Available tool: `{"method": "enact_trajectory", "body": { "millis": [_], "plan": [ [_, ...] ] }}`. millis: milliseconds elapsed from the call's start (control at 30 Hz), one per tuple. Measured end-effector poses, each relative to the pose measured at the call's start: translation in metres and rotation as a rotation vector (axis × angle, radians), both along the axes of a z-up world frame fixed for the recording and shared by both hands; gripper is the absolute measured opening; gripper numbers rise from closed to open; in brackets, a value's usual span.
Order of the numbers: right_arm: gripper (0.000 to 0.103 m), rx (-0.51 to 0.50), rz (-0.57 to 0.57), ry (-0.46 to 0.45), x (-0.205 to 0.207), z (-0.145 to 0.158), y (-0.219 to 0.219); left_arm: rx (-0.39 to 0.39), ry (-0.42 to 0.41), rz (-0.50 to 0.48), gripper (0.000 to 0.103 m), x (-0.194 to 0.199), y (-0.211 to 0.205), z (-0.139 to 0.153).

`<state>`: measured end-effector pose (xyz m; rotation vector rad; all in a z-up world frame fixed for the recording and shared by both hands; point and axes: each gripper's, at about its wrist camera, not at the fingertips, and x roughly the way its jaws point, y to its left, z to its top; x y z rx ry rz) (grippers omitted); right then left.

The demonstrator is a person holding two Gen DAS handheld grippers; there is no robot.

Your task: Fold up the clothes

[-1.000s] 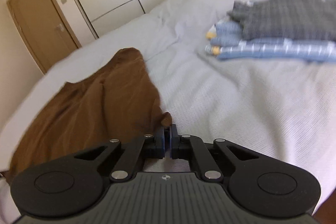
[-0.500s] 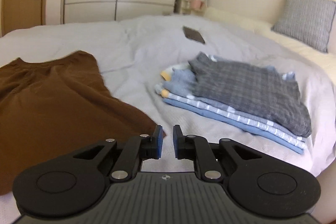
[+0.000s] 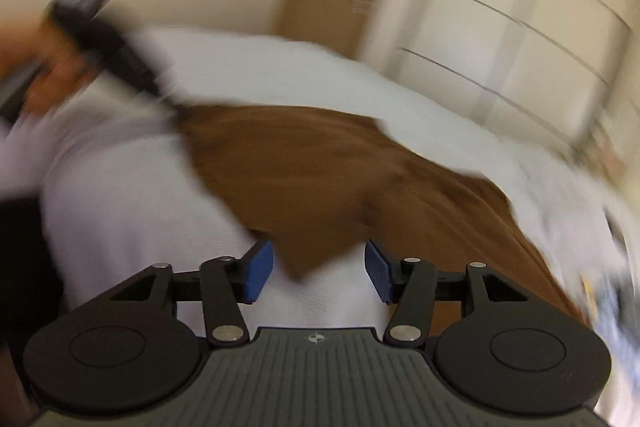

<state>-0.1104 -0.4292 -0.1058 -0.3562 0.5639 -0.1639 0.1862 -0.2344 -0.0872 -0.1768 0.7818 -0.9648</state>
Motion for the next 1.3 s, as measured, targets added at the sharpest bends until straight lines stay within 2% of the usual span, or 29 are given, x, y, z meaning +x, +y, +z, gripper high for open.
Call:
{"method": "enact_trajectory", "body": {
  "millis": [67, 167, 267, 300, 333, 400, 533, 667, 700, 767, 800, 833, 867, 933, 1033, 1100, 1200, 1300],
  "plan": [
    [0.053, -0.098, 0.066, 0.037, 0.016, -0.008, 0.017, 0.002, -0.017, 0.004, 0.003, 0.006, 0.004, 0.007],
    [0.053, -0.120, 0.079, 0.047, 0.031, -0.008, 0.026, 0.016, -0.037, -0.011, 0.003, 0.011, 0.003, 0.010],
    [0.045, -0.142, 0.093, 0.056, 0.047, -0.008, 0.035, 0.017, -0.048, -0.017, 0.003, 0.014, 0.003, 0.011],
    [0.029, -0.149, 0.097, 0.060, 0.052, -0.008, 0.038, 0.013, -0.055, -0.006, 0.003, 0.015, 0.006, 0.012],
    [0.000, -0.157, 0.102, 0.063, 0.057, -0.007, 0.041, 0.005, -0.062, 0.006, 0.003, 0.016, 0.010, 0.014],
    [0.000, -0.171, 0.111, 0.070, 0.067, -0.007, 0.048, -0.011, -0.079, 0.037, 0.000, 0.019, 0.022, 0.020],
    [0.002, -0.200, 0.128, 0.083, 0.087, -0.007, 0.060, 0.031, -0.081, 0.104, 0.000, 0.036, 0.038, 0.018],
    [0.003, -0.154, 0.128, 0.113, 0.098, -0.010, 0.058, 0.078, -0.088, 0.115, 0.000, 0.033, 0.044, 0.015],
    [0.006, -0.140, 0.128, 0.125, 0.098, -0.011, 0.055, 0.096, -0.109, 0.110, 0.000, 0.026, 0.043, 0.016],
    [0.020, -0.112, 0.134, 0.115, 0.087, -0.009, 0.051, 0.127, -0.150, 0.094, 0.001, 0.012, 0.040, 0.018],
    [0.037, -0.098, 0.134, 0.100, 0.078, -0.007, 0.049, 0.132, -0.166, 0.075, 0.004, 0.003, 0.037, 0.018],
    [0.048, -0.086, 0.116, 0.084, 0.068, -0.004, 0.046, 0.139, -0.182, 0.054, 0.006, -0.006, 0.033, 0.018],
    [0.049, -0.076, 0.087, 0.073, 0.057, -0.004, 0.041, 0.149, -0.203, 0.030, 0.011, -0.016, 0.028, 0.018],
    [0.050, -0.062, 0.020, 0.055, 0.035, -0.003, 0.030, 0.175, -0.255, -0.024, 0.016, -0.039, 0.015, 0.017],
    [0.050, -0.103, -0.127, 0.085, 0.017, -0.012, 0.004, 0.191, -0.311, -0.132, 0.018, -0.074, -0.012, 0.013],
    [0.050, -0.151, -0.185, 0.120, 0.010, -0.020, -0.014, 0.206, -0.354, -0.215, 0.024, -0.095, -0.034, 0.010],
    [0.050, -0.221, -0.177, 0.156, 0.008, -0.029, -0.028, 0.254, -0.460, -0.334, 0.029, -0.129, -0.066, 0.005],
    [0.046, -0.290, -0.130, 0.200, 0.012, -0.038, -0.033, 0.303, -0.545, -0.403, 0.035, -0.153, -0.089, -0.004]
  ]
}}
